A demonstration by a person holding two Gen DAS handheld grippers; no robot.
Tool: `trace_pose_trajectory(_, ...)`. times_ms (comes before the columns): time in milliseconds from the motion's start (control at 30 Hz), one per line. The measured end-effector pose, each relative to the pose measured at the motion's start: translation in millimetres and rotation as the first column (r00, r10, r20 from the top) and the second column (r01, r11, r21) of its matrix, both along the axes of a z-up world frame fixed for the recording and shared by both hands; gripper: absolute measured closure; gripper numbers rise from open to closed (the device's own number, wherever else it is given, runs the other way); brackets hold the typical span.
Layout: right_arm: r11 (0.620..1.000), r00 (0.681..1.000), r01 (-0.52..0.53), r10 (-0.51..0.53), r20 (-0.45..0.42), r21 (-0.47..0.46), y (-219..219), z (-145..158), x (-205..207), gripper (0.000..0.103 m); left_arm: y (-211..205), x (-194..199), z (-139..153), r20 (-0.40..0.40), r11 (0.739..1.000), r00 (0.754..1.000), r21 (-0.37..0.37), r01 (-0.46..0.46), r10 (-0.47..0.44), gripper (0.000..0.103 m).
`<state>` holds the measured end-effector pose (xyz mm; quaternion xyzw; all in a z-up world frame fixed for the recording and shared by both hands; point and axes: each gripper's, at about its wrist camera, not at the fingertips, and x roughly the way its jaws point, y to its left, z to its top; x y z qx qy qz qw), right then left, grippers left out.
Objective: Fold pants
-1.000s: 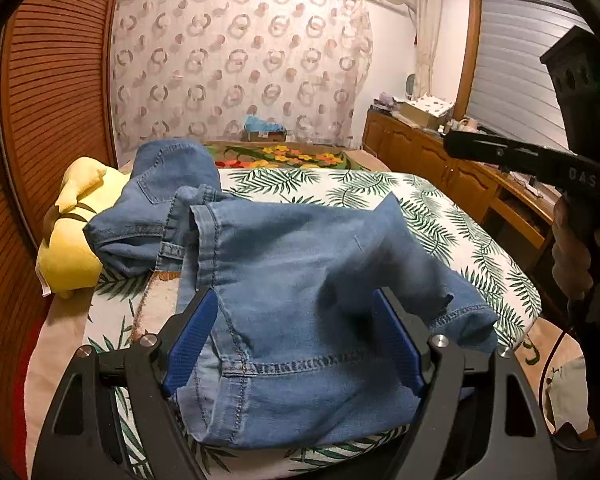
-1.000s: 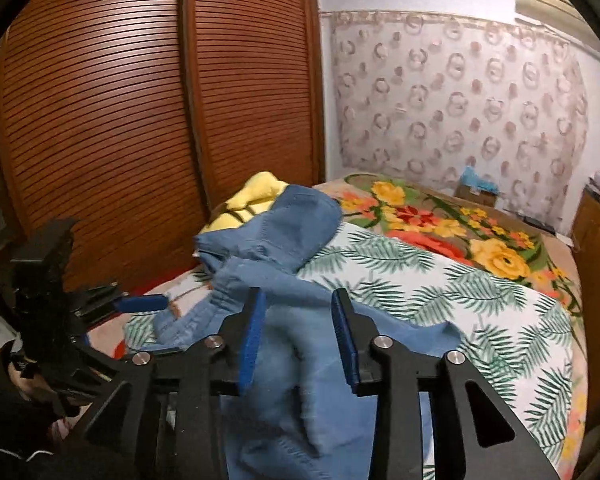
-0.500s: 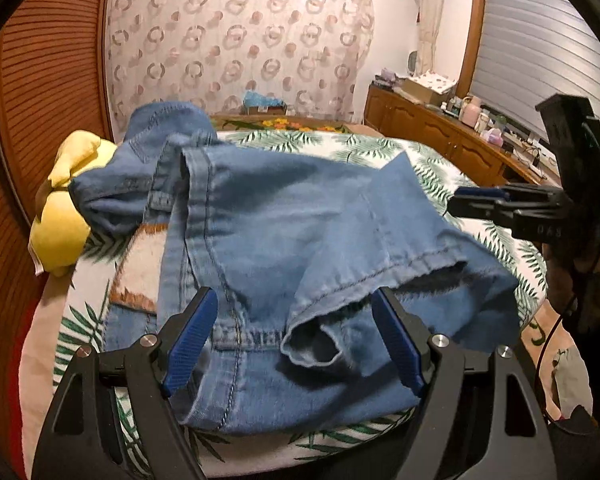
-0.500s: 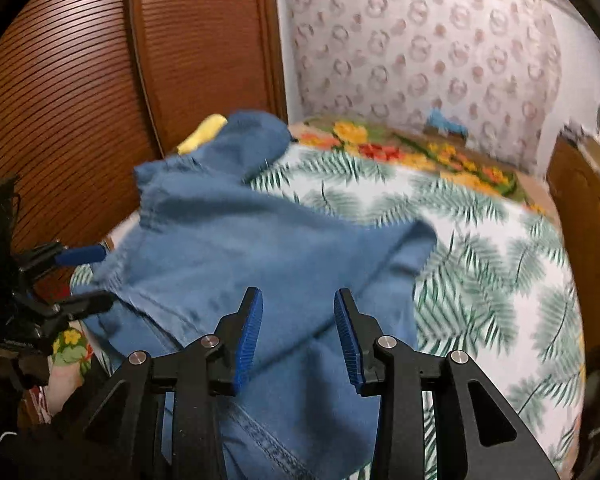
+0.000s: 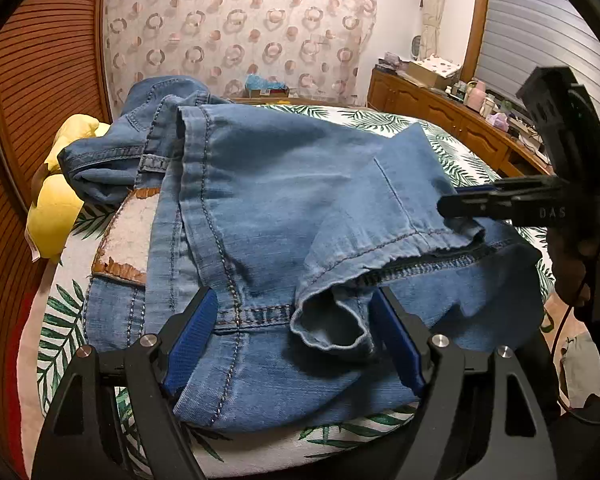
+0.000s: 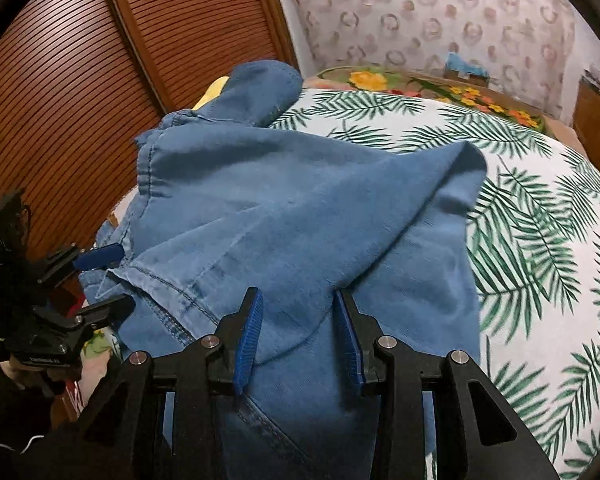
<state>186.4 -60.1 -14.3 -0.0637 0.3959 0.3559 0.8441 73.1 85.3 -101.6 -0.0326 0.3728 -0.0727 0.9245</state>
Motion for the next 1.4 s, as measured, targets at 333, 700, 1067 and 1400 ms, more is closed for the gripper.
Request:
trace_pose_trajectory(333,0.994,0.972,-0.111,0.105,0.212,0.018,55.5,64.5,-5.2,0.102,3.7,3.6,-5.7,-0.007,1.000,1.000,0.003,-0.004,0.004,0.023)
trace_pose_trajectory(700,0.988,0.947,-0.137,0.150,0.285,-0.065,140.9,77.4,28.0,0.102,17.8,-12.2,8.3,0.043,1.000,0.999,-0.016,-0.008,0.009,0.023)
trace_pose_trajectory(1067,0.994,0.977,-0.086,0.098,0.189,-0.071,151.5,66.2,74.2,0.074,23.6,-13.4,34.6,0.117,0.998,0.993,-0.058,0.008,-0.001,0.026)
trace_pose_trajectory(1400,0.998,0.966,-0.023,0.038,0.256,-0.062,91.8,75.0,50.2,0.056,-2.0,-0.3,22.5,0.080,0.995,0.993,-0.037,0.088,-0.085,0.054)
